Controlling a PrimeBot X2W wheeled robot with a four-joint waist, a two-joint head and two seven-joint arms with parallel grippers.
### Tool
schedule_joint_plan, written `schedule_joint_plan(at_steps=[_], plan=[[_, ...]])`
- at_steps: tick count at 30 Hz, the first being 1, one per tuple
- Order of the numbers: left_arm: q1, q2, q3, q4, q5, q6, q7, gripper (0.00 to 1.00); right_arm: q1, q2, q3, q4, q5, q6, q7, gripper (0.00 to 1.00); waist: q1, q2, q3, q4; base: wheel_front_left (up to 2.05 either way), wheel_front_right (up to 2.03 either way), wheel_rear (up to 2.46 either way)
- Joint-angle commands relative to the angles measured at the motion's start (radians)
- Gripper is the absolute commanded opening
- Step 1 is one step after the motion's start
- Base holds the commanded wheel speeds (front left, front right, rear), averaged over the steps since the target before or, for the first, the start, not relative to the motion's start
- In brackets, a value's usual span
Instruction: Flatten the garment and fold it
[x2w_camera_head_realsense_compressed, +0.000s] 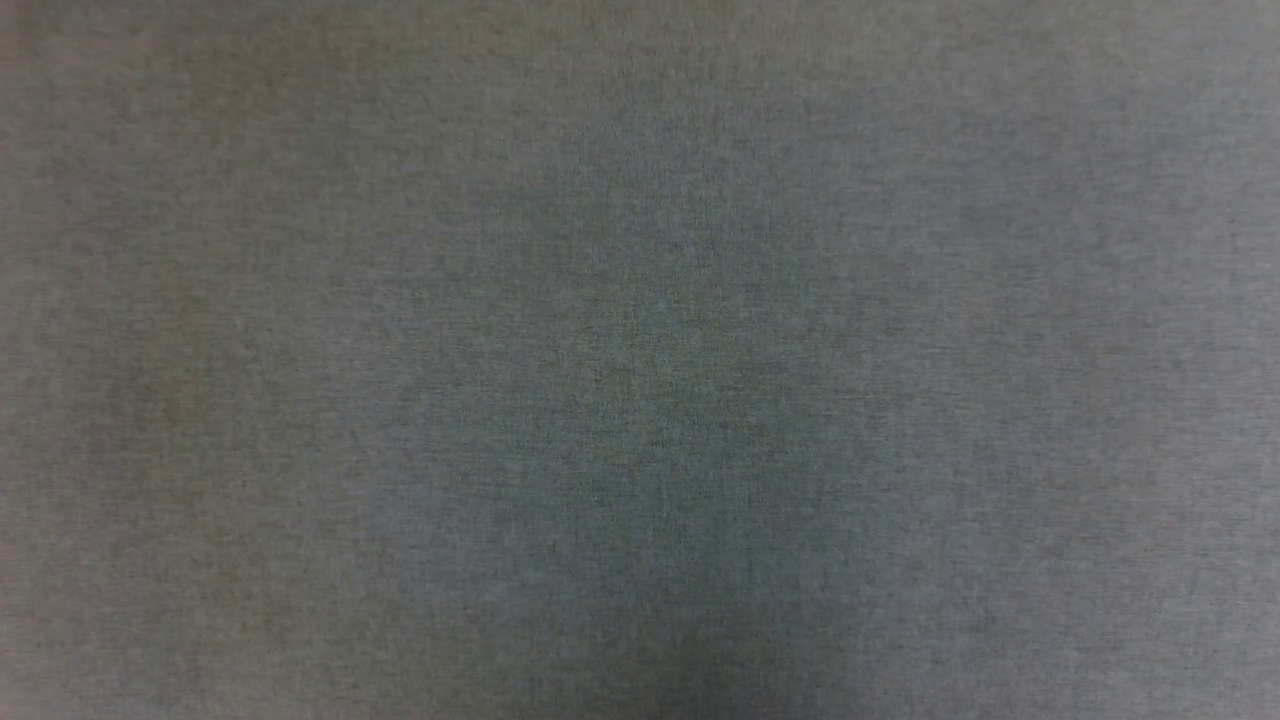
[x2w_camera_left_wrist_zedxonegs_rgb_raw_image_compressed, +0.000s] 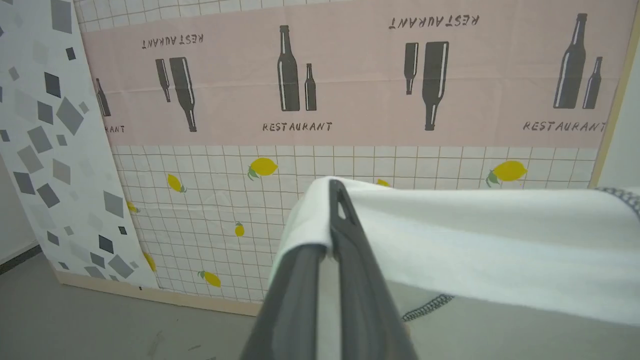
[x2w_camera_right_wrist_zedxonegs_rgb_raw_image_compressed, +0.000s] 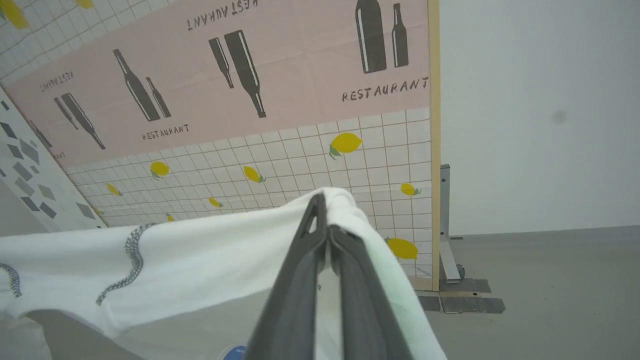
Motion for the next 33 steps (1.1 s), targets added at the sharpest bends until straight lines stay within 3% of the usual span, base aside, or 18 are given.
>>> schedule_joint_plan(at_steps=[1,5,10,14,23,33], plan=[[0.011,-0.008,0.009,0.002,-0.005,0.010,-0.021,0.00,0.001,-0.002,0.008,0.017,0.004,-0.001,-0.017,0.00,-0.0002,0.0000,0.050,0.003,0.00,0.00,0.00],[0.100,-0.024,0.027,0.006,-0.047,0.003,-0.045,0.00,0.077,-0.002,0.044,0.034,0.050,-0.001,-0.038,0.00,-0.0002,0.0000,0.037,0.012,0.00,0.00,0.00],[0.225,-0.013,0.042,-0.011,-0.097,-0.056,-0.090,0.00,0.243,-0.005,0.084,-0.005,0.142,-0.001,-0.050,0.00,-0.0002,0.0000,-0.011,0.002,0.00,0.00,0.00],[0.372,-0.028,0.059,-0.045,-0.139,-0.077,-0.139,0.00,0.412,-0.014,0.108,-0.081,0.221,-0.001,-0.064,0.00,-0.0002,0.0000,-0.073,0.003,0.00,0.00,0.00],[0.829,-0.095,0.075,-0.143,-0.222,-0.066,-0.204,0.00,0.904,-0.031,0.136,-0.261,0.379,-0.001,-0.095,0.00,-0.0002,0.0000,-0.265,-0.002,0.00,0.00,0.00],[1.326,-0.207,0.052,-0.214,-0.318,-0.005,-0.175,0.00,1.423,-0.005,0.025,-0.345,0.426,-0.001,-0.158,0.00,-0.0002,0.0000,-0.453,0.029,0.00,0.00,0.00]])
